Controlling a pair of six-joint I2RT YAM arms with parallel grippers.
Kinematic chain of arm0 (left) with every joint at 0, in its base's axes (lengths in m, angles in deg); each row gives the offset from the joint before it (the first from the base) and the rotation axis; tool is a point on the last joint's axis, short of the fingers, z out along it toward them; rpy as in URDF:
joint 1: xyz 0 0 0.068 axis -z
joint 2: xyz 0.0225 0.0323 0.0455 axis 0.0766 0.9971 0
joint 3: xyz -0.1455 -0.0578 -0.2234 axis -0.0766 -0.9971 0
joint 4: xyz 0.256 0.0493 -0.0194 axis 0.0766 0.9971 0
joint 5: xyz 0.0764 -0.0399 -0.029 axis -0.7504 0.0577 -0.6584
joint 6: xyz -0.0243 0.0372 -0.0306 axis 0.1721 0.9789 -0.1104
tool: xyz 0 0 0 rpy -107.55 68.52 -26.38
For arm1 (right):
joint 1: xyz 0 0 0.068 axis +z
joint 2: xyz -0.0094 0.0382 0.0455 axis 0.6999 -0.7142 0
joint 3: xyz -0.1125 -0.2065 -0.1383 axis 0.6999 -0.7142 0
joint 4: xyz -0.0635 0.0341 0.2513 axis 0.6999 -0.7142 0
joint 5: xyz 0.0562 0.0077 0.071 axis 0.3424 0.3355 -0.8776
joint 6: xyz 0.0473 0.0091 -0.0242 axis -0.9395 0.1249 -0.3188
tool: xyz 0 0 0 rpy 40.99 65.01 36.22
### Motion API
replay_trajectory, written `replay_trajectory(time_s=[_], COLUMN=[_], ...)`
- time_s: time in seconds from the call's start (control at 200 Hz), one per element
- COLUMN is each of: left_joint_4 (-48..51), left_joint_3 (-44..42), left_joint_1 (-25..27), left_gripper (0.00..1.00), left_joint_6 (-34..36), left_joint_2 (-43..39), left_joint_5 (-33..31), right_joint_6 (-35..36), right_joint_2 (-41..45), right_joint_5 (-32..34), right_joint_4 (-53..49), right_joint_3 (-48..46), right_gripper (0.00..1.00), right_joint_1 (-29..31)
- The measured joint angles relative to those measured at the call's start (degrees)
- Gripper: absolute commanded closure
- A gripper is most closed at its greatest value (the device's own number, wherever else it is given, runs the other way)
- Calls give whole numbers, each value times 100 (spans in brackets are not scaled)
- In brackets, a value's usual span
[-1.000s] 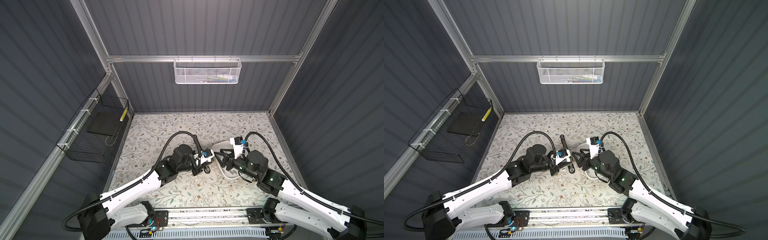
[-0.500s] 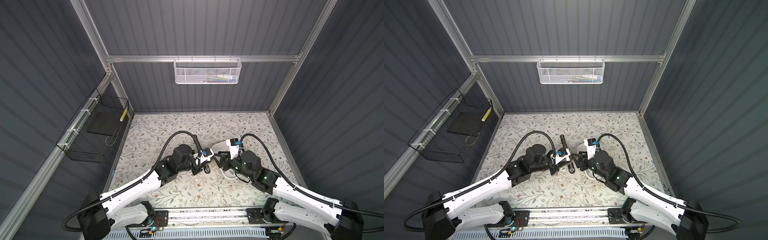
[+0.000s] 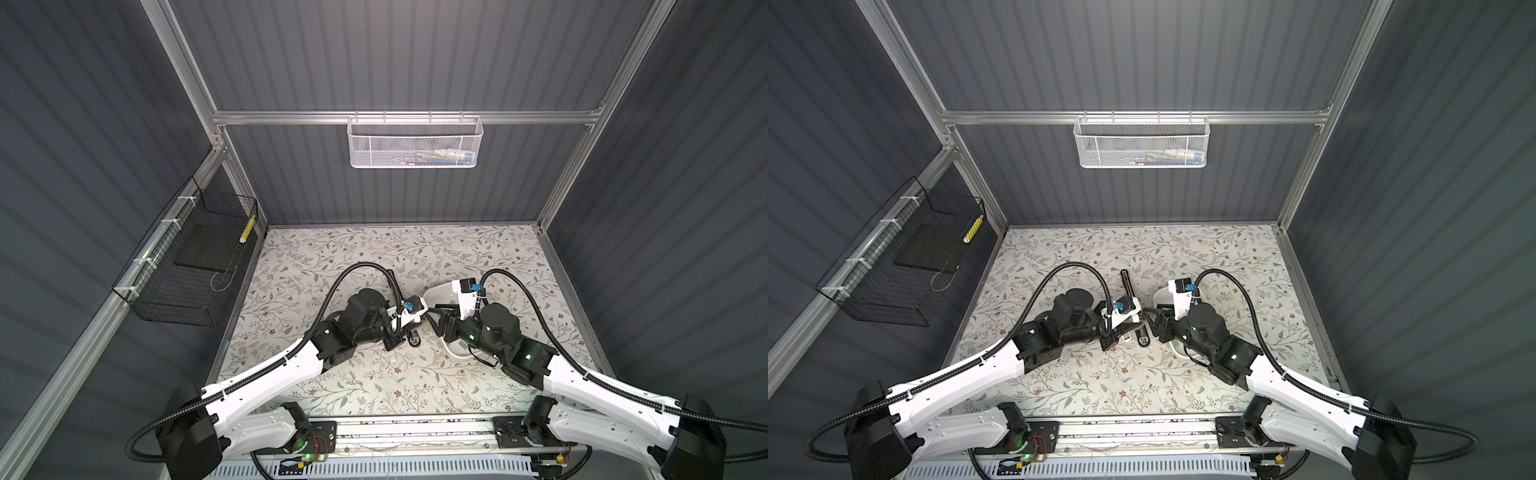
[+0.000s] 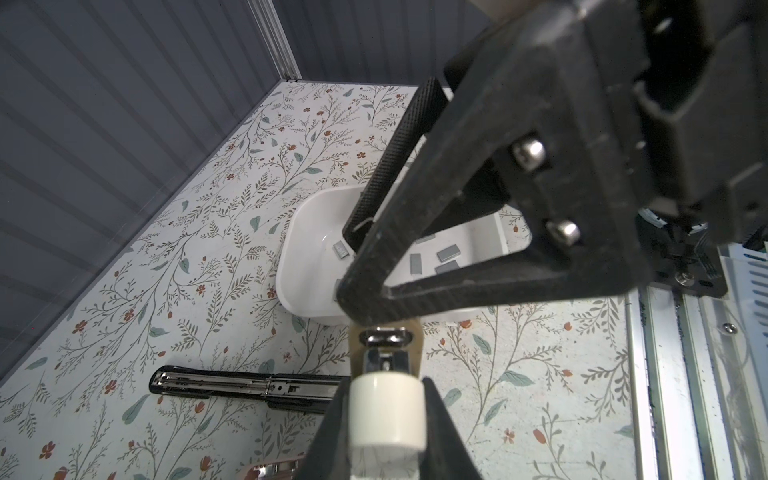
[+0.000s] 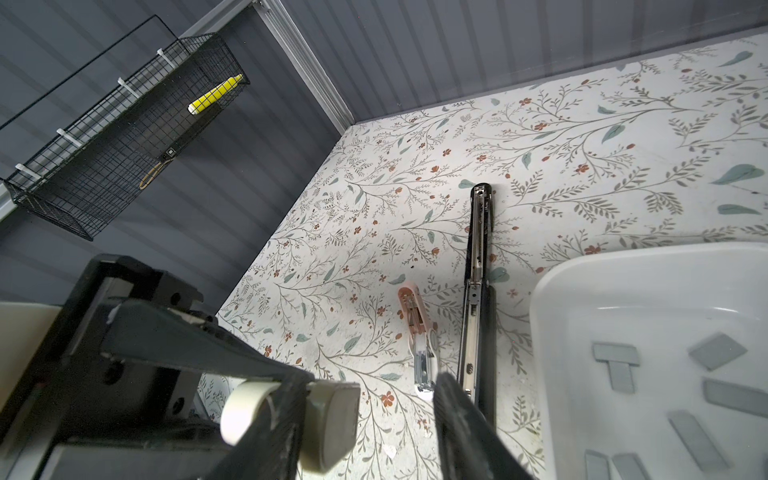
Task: Load the staples into the stapler
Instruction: 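Close the right gripper on the beige stapler held by the left gripper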
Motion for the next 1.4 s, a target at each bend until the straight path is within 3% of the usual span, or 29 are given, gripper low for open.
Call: replay_trajectory(time_s=[0.27,0.855,0.956,1.401], left_joint_4=[-26,-203,-205,-741], left_joint_3=[0,-164,-219,-577], left_joint_1=[0,0,0,0], left_gripper=[100,100,100,100], left_joint_6=[-66,-138,-142,-192], left_joint_2=[24,-111,-122,-887], left_joint_5=[-35,-81,-133,-52], right_joint_6=[4,-164,-258,-76], right_joint_2=[0,-170,-249,-348], right_joint_5=[9,238,219,706], right_joint_4=[-13,63,136,-170], right_joint_3=[-44,-94,-83,-72], right_gripper=[49,91,89,65], right_joint_1=[116,142,151,142])
